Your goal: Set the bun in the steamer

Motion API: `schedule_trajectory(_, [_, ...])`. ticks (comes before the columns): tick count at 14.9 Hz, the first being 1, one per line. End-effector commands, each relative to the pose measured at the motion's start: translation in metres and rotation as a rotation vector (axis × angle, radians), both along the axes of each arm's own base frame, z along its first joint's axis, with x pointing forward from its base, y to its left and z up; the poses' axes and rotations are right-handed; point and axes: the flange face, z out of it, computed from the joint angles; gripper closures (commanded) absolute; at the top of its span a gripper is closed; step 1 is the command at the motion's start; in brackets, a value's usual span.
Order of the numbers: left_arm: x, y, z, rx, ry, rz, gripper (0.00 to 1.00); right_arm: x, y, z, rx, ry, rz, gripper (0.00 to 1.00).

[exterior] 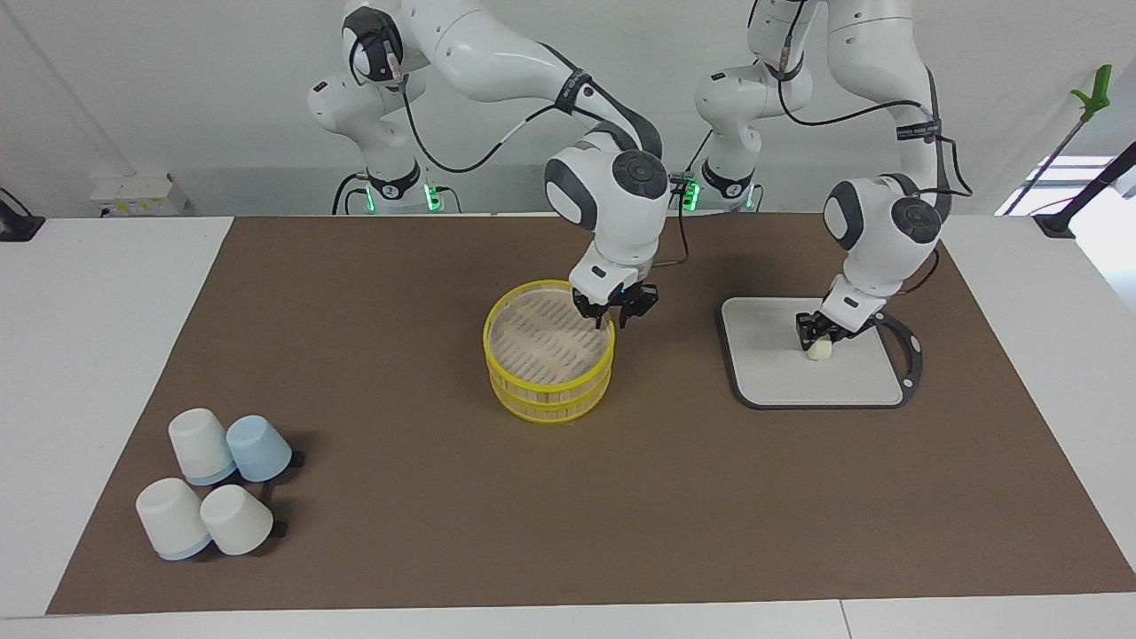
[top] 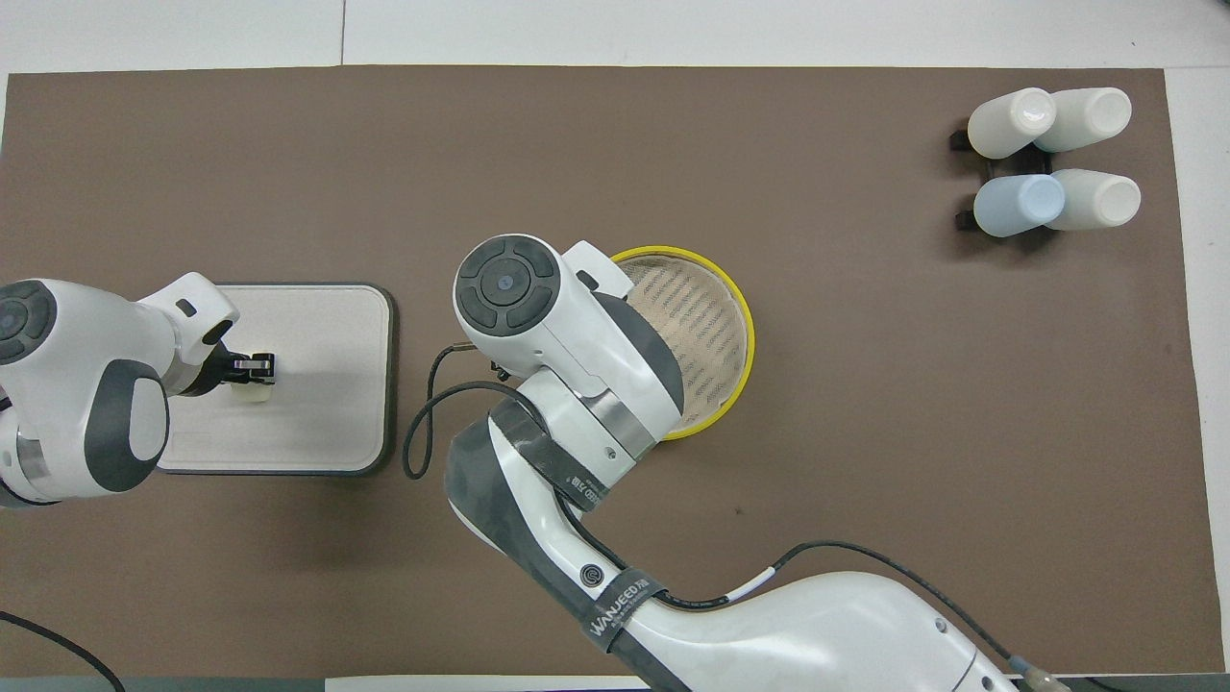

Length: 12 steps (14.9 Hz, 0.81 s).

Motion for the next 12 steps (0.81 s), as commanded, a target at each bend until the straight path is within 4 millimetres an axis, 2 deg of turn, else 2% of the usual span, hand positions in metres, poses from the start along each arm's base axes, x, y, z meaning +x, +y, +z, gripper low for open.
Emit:
schedule_trajectory(1, [0.01,0.0,0.016,-0.001,0.011,-0.009,0.67,0.001,-0.011,0.006,-0.086,-0.018,0.007,1.0])
schedule_trajectory(5, [0.025,-0.01,0.044,0.001,0.026,0.019,0.67,0.014,-0.025,0.041,-0.031,-0.033,-0.031,1.0])
schedule_trajectory(7, [0.03,-0.03,0.058,0.004,0.032,0.029,0.67,0.018,-0.034,0.055,-0.004,-0.04,-0.039,1.0])
schedule_trajectory(8, [0.033,-0.034,0.065,0.006,0.037,0.046,0.67,0.019,-0.039,0.067,0.008,-0.048,-0.029,1.0])
schedule_trajectory(10, [0.037,-0.059,0.083,0.01,0.049,0.068,0.66,0.026,-0.056,0.089,0.031,-0.07,0.009,1.0])
schedule_trajectory(12, [0.041,-0.1,0.103,0.02,0.059,0.119,0.66,0.036,-0.084,0.103,0.025,-0.071,0.027,1.0])
